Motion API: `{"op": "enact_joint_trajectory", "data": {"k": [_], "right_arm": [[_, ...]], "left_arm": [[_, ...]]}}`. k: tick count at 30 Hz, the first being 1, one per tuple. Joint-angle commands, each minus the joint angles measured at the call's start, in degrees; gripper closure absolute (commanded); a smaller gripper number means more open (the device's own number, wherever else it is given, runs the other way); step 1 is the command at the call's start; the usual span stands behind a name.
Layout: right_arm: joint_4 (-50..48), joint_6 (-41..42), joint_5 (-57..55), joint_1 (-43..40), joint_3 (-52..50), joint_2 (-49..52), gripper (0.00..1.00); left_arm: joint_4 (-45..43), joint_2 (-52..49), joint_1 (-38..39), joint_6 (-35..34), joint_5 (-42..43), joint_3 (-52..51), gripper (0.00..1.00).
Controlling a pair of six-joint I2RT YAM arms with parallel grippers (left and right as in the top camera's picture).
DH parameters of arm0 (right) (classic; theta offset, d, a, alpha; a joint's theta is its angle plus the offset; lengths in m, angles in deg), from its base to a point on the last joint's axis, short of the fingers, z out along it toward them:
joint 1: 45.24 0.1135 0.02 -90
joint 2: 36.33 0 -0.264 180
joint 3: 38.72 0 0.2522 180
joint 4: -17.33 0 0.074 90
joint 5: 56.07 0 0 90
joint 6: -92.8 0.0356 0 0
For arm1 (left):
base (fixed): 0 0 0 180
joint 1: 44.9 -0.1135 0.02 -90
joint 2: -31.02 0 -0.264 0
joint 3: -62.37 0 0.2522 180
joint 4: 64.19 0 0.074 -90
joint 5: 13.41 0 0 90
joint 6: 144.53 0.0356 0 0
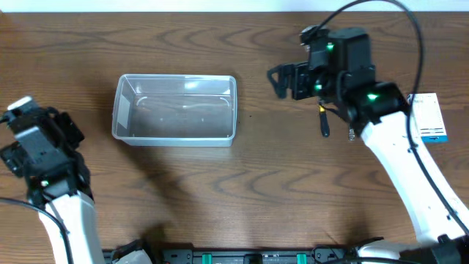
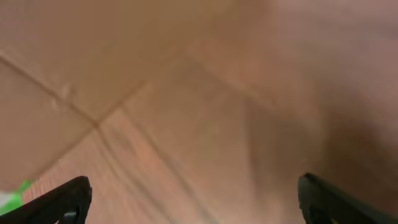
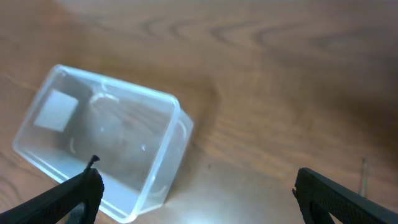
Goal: Pack container
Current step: 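Move the right gripper over the container's right rim and grasp it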
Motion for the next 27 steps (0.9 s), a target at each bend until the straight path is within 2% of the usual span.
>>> {"op": "enact_joint_trajectory", "data": {"k": [1, 4, 13, 20, 23, 27], "right_arm": [[2.0, 1.8, 0.2, 1.9, 1.4, 3.7, 0.01], [4.2, -0.2, -0.3, 4.1, 2.8, 5.7, 0.01], [-0.7, -3.2, 4.6, 6.6, 3.2, 6.0, 0.01], [-0.5, -14.5, 1.2, 9.9, 5.5, 11.1, 0.01], [0.2, -14.5, -3.7, 12.0, 6.6, 14.5, 0.01], [0.0, -7.3, -6.4, 13.4, 8.0, 18.6, 0.05]], "left_arm": [[1.0, -2.0, -4.5, 0.6, 6.5, 0.5, 0.02], [1.8, -3.4, -7.4, 0.6, 10.3, 0.5, 0.02], [2.4, -4.2, -8.3, 0.6, 10.3, 0.5, 0.02], [2.4, -4.2, -8.3, 0.6, 10.3, 0.5, 0.02], [2.4, -4.2, -8.3, 0.6, 10.3, 0.5, 0.02], [2.4, -4.2, -8.3, 0.6, 10.3, 0.5, 0.02]]}}
